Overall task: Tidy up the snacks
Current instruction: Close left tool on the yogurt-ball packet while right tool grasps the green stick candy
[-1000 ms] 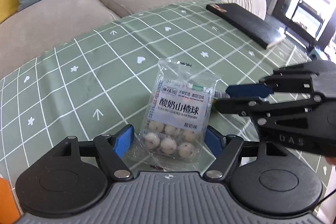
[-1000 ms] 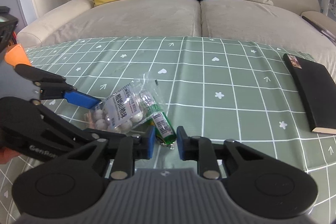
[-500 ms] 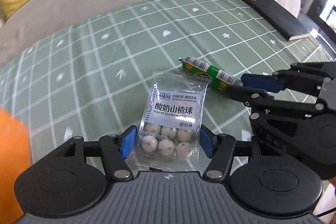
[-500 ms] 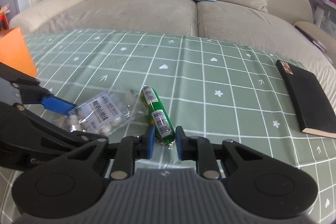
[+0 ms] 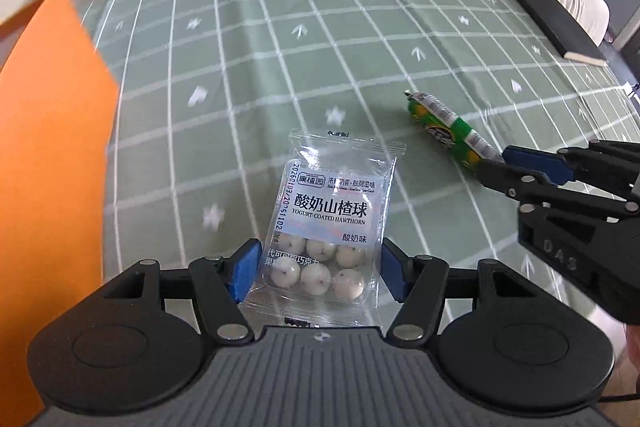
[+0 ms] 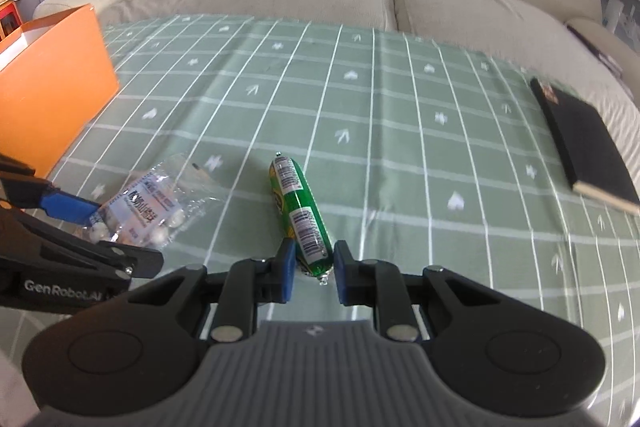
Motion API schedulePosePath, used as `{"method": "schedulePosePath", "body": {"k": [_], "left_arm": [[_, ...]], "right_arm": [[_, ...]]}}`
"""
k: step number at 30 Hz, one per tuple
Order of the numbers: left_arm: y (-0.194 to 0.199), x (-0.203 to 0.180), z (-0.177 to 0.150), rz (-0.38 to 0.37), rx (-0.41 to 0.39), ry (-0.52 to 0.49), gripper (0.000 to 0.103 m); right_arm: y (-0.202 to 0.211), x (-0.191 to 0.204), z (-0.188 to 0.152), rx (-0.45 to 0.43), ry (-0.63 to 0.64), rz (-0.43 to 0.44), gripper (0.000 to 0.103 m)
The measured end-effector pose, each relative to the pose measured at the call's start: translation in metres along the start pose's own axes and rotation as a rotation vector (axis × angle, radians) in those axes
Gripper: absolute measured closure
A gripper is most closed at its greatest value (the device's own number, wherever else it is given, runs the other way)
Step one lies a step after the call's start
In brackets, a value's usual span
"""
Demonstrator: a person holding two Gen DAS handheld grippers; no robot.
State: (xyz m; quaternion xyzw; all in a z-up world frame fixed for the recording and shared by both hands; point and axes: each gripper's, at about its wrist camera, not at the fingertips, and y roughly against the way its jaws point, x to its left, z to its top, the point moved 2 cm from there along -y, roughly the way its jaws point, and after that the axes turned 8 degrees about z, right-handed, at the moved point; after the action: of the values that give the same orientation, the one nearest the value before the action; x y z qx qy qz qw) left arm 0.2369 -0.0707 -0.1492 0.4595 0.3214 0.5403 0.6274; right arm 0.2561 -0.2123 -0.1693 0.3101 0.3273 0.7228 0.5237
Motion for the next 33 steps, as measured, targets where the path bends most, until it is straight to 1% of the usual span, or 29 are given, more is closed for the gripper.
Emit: {"method": "schedulePosePath", "body": {"k": [2, 4, 8, 9, 10, 11, 15, 19, 22, 24, 26, 27, 30, 33], "left_arm": [[0.003, 0.002, -0.006, -0.001, 0.007, -0.005, 0.031], [0.004, 0.002, -0.01, 0.006, 0.005, -0.012, 0.031], [0.003, 0.0, -0.009, 0.007, -0.02, -0.023, 0.029], [0.002, -0.001, -0.008, 0.002, -0.026, -0.03, 0.029], [0.003, -0.001, -0.009, -0.005, -0.034, -0.036, 0.029], [0.002, -0.001, -0.009, -0.013, -0.043, -0.042, 0.029], [0.0, -0.001, -0.006, -0.047, -0.078, -0.061, 0.023], [-0.002, 0.0, -0.003, -0.081, -0.104, -0.066, 0.019], [-0.005, 0.0, 0.0, -0.09, -0.127, -0.066, 0.016], [-0.006, -0.001, 0.002, -0.091, -0.145, -0.067, 0.015], [-0.007, -0.002, 0.001, -0.093, -0.159, -0.075, 0.015], [-0.007, -0.004, 0.0, -0.093, -0.164, -0.085, 0.017], [-0.006, -0.008, -0.002, -0.068, -0.187, -0.117, 0.028], [-0.005, -0.009, -0.002, -0.063, -0.193, -0.116, 0.034]], "right_arm": [[0.008, 0.003, -0.009, 0.016, -0.011, 0.011, 0.086], [0.015, 0.007, -0.018, 0.021, 0.009, 0.011, 0.086], [0.017, 0.011, -0.023, 0.006, 0.037, -0.007, 0.084], [0.016, 0.011, -0.023, -0.004, 0.036, -0.001, 0.081], [0.016, 0.012, -0.022, -0.02, 0.037, 0.007, 0.074], [0.016, 0.011, -0.022, -0.036, 0.043, 0.011, 0.072], [0.009, 0.011, -0.017, -0.08, 0.074, 0.042, 0.069], [-0.001, 0.005, -0.011, -0.109, 0.038, 0.067, 0.069], [-0.009, 0.002, -0.008, -0.119, 0.015, 0.078, 0.069], [-0.015, 0.001, -0.007, -0.107, 0.008, 0.079, 0.071], [-0.017, 0.001, -0.007, -0.109, 0.011, 0.077, 0.076], [-0.017, 0.002, -0.007, -0.107, 0.019, 0.075, 0.076], [-0.018, 0.003, -0.007, -0.102, 0.034, 0.067, 0.078], [-0.019, 0.005, -0.007, -0.101, 0.041, 0.06, 0.08]]}}
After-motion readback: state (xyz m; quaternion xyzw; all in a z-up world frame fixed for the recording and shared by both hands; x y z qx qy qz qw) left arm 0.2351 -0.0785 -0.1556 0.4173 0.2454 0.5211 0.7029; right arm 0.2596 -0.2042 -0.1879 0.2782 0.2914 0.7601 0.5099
